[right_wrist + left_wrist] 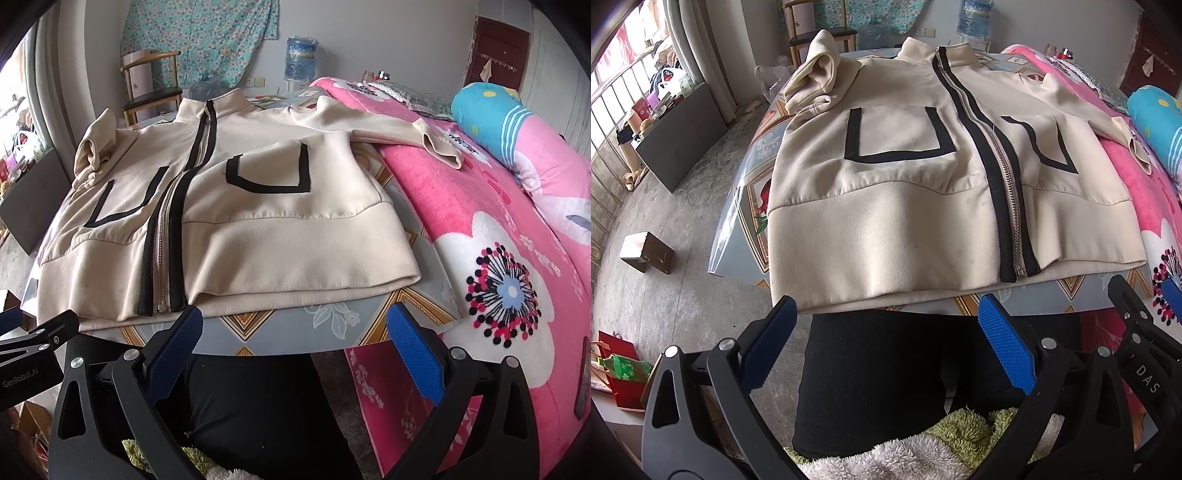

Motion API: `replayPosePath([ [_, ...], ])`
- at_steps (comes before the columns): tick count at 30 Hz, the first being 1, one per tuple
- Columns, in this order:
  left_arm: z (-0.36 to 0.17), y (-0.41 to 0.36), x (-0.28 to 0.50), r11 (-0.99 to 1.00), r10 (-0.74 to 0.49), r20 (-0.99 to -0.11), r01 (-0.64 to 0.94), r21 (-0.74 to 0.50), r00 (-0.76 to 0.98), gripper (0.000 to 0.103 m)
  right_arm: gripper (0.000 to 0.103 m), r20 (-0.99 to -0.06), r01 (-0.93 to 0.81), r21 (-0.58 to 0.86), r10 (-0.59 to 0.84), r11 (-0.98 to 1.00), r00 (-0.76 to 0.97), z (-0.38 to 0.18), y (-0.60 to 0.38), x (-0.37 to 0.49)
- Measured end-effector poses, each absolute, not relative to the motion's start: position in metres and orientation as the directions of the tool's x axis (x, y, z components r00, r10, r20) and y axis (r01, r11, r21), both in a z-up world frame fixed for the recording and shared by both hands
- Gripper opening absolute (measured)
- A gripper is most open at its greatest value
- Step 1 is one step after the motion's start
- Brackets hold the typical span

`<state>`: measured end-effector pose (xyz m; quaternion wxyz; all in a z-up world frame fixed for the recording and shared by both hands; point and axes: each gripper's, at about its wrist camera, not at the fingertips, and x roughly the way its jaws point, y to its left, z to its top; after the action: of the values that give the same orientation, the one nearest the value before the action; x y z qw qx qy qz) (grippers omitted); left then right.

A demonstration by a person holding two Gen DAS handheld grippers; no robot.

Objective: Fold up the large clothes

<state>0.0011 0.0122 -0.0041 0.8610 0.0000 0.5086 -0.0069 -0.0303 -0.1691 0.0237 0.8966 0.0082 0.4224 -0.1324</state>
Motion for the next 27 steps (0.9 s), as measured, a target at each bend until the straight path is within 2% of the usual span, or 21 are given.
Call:
replayPosePath([
  [11,0.002,0.024,0.020,1.000,-0.001,-0.862,0.017,0.009,0.507,0.095,0.097,-0.776,0.236,-0.091,-0.217,0.968,0.592,0.032,-0.160,-0.008],
  [27,0.028,0.059,0.070,0.999,0.031,-0.840,-0.044,0.009,0.541,0.095,0.097,-0.731,0.166,-0.201,-0.260,0.966,0.630,0.062,-0.129,0.044],
])
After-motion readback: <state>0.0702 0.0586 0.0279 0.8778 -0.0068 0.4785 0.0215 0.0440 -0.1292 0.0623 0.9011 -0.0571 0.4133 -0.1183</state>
